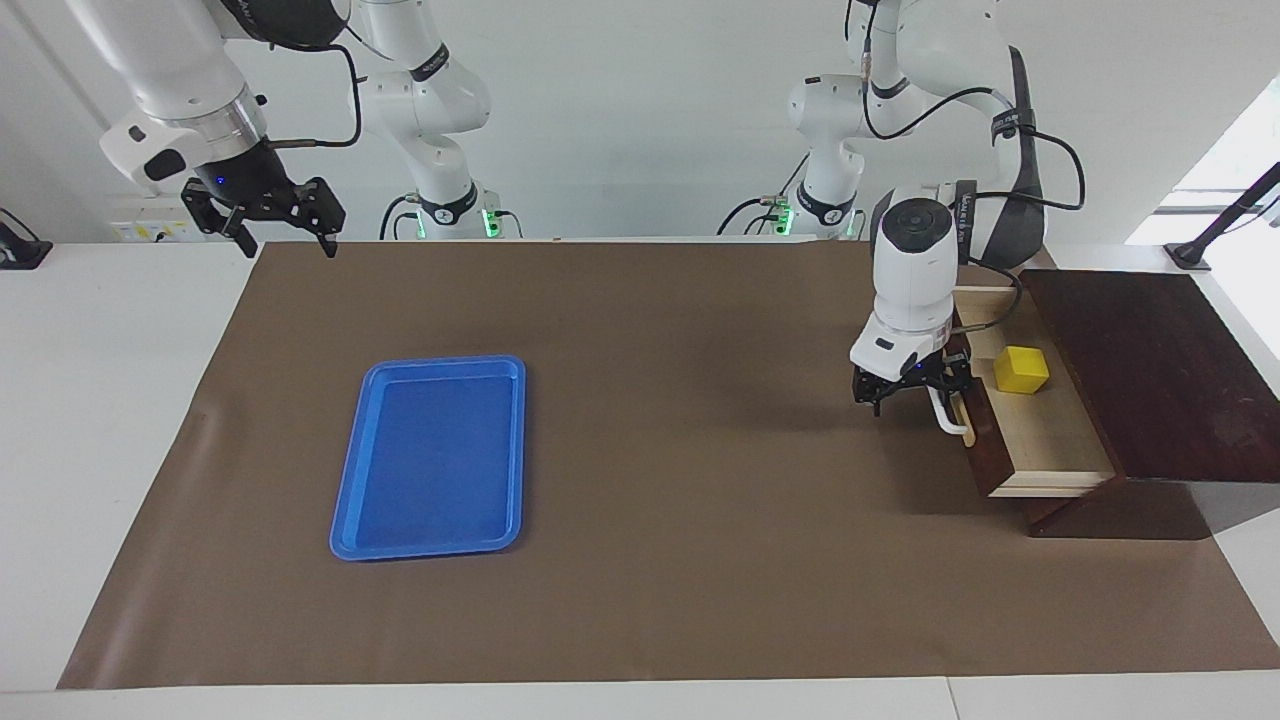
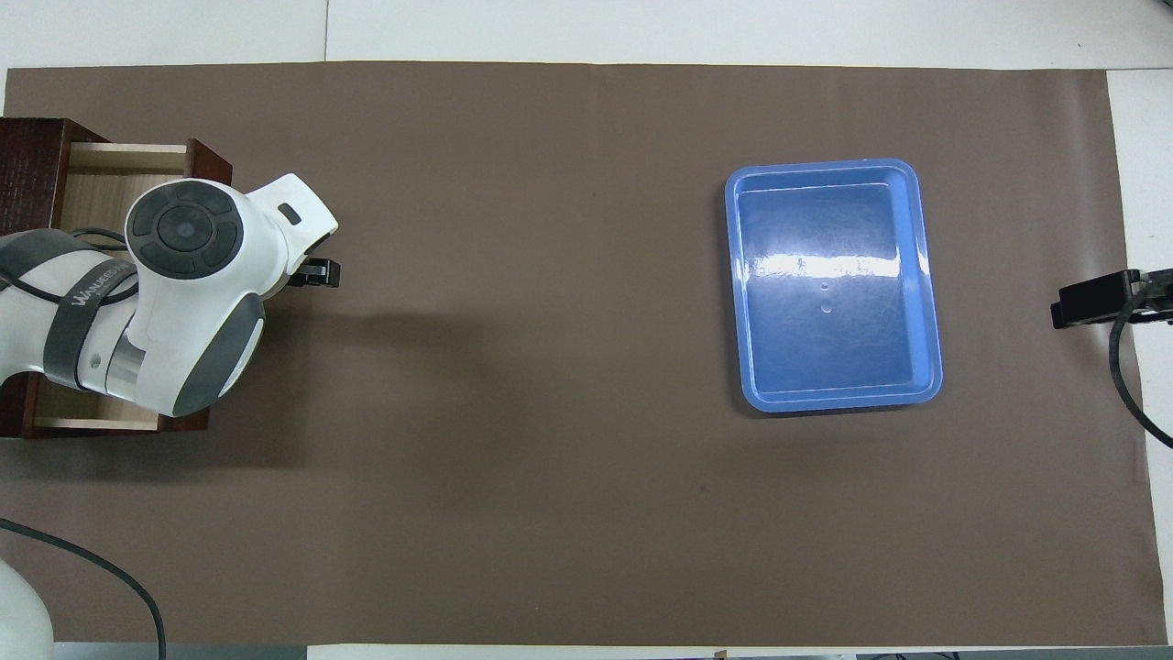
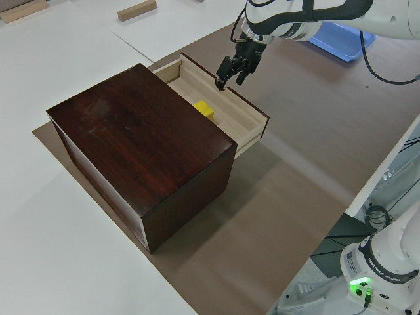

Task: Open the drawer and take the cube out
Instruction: 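Pull the drawer open toward the robot with the left gripper, then lower the left gripper into the drawer and grasp the yellow cube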

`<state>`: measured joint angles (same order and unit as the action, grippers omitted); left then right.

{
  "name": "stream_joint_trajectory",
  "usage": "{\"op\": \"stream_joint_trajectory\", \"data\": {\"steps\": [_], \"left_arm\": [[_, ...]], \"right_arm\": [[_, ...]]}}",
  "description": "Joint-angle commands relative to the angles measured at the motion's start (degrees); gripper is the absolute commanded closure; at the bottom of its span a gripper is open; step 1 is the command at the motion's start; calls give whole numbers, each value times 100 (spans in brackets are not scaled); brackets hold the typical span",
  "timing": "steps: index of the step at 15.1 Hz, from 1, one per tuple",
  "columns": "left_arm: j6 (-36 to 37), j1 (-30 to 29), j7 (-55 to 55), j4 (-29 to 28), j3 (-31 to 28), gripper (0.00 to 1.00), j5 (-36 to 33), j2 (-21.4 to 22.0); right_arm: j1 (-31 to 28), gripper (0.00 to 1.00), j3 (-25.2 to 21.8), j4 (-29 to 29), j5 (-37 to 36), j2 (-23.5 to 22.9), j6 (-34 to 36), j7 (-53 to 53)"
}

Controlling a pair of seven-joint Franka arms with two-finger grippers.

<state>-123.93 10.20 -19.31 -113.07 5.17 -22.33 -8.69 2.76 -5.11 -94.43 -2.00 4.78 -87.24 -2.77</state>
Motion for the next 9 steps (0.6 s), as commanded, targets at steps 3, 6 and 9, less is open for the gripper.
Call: {"op": "stream_joint_trajectory", "data": {"steps": [3,6,9], "left_arm": [[220,271,-231,303,-25,0,317,-150],[386,228,-231,390,-25,0,325,-150],[1798,105,-222,1871,-42,0,834,-395]], "right_arm": [[-47,0,19,30,95,14,102,49],[-47,0,19,30,95,5,102,40],[-47,0,19,30,95,14,102,49]]}}
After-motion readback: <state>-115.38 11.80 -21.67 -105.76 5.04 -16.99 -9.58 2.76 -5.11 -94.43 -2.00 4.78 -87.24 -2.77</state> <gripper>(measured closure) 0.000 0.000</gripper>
